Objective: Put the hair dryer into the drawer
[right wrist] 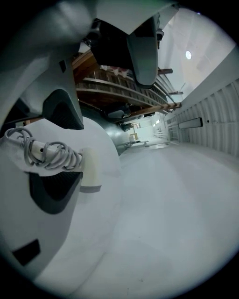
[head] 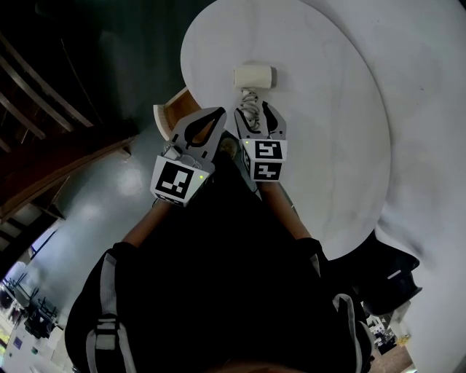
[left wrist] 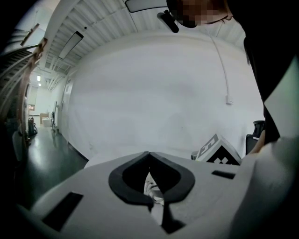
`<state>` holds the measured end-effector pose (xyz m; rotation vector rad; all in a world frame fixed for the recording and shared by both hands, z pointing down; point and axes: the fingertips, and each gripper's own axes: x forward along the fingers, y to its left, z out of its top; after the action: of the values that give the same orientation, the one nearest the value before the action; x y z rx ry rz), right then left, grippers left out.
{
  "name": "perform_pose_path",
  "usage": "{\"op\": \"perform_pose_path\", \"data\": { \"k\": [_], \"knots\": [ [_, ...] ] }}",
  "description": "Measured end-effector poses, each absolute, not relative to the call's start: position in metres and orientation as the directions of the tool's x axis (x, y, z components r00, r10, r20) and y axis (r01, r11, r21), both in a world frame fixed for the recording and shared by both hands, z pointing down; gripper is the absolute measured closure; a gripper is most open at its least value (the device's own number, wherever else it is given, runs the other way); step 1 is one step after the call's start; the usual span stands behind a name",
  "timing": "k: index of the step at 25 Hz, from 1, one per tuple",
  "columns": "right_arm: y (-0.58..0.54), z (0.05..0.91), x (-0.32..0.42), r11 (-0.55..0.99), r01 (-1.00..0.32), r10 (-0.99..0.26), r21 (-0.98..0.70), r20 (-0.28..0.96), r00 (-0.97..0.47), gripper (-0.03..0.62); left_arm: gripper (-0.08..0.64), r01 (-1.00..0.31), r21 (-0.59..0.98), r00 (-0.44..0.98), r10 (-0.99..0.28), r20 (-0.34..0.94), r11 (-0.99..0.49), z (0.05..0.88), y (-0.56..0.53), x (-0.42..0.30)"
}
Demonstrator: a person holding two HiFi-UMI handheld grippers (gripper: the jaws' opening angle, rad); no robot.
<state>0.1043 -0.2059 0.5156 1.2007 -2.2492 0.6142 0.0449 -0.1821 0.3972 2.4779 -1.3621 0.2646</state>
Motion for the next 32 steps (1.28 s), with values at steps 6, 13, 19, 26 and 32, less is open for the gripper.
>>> {"op": "perform_pose_path", "data": {
  "k": [6,13,19,26,32],
  "knots": [
    [-0.209,0.542,0.105,0.480,-0.866,-0.566,-0.138,0.706,-0.426,0.307,0.552,-0.822,0.168,0.568,-0.760,0.315,-0.545,0.409,-0.191,0.049],
    [-0.212,0.563,0.103,0.466,-0.872,-0.513,-0.147,0.758,-0.403,0.296,0.552,-0.804,0.174,0.591,-0.737,0.328,-0.568,0.419,-0.198,0.049],
    [-0.214,0.585,0.104,0.425,-0.893,-0.485,-0.149,0.796,-0.363,0.295,0.552,-0.808,0.190,0.586,-0.731,0.350,-0.557,0.426,-0.200,0.045],
    [-0.213,0.605,0.103,0.407,-0.903,-0.448,-0.136,0.832,-0.327,0.295,0.552,-0.818,0.197,0.573,-0.741,0.351,-0.540,0.426,-0.198,0.037],
    [-0.213,0.604,0.107,0.426,-0.901,-0.489,-0.075,0.819,-0.300,0.311,0.552,-0.823,0.184,0.566,-0.752,0.337,-0.537,0.422,-0.193,0.031]
  ]
}}
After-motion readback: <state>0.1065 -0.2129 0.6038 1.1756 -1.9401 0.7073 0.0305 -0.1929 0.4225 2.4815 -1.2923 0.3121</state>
